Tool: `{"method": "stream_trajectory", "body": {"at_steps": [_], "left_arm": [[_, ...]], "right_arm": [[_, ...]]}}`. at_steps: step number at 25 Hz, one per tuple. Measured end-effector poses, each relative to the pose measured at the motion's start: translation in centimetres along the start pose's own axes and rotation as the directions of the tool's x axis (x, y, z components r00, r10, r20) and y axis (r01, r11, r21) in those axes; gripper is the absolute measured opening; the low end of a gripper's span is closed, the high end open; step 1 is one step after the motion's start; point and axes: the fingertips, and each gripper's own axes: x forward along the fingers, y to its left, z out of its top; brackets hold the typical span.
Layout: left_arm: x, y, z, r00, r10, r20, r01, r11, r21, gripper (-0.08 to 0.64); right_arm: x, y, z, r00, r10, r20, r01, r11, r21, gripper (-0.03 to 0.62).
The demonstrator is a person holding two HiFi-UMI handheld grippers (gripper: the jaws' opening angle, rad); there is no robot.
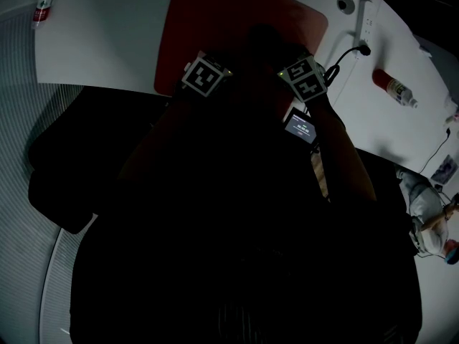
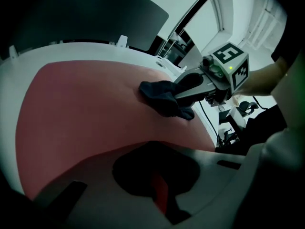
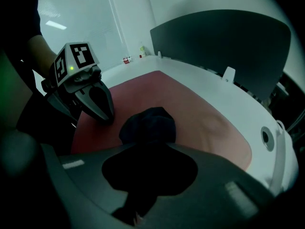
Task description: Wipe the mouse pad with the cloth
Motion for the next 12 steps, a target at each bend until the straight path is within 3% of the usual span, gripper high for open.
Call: {"method": "stream_trajectory", "body": {"at_steps": [7,12], "left_arm": [[0.0,-0.1,0.1,1.0,-0.013,-0.001,0.013,1.0,0.007,0.006],[0.1,-0.2,-0.1,1.0,-0.017,-0.008,0.017,1.0,-0.006,0.006]], "right_arm": [[0.1,-0.1,0.0,0.993,0.106,-0.044,-0.108,0.992,-0.057,0.043],[-0.9,-3.4,1.8,0.999,0.005,-0.038,-0.012,0.986,-0.169,0.04]]}}
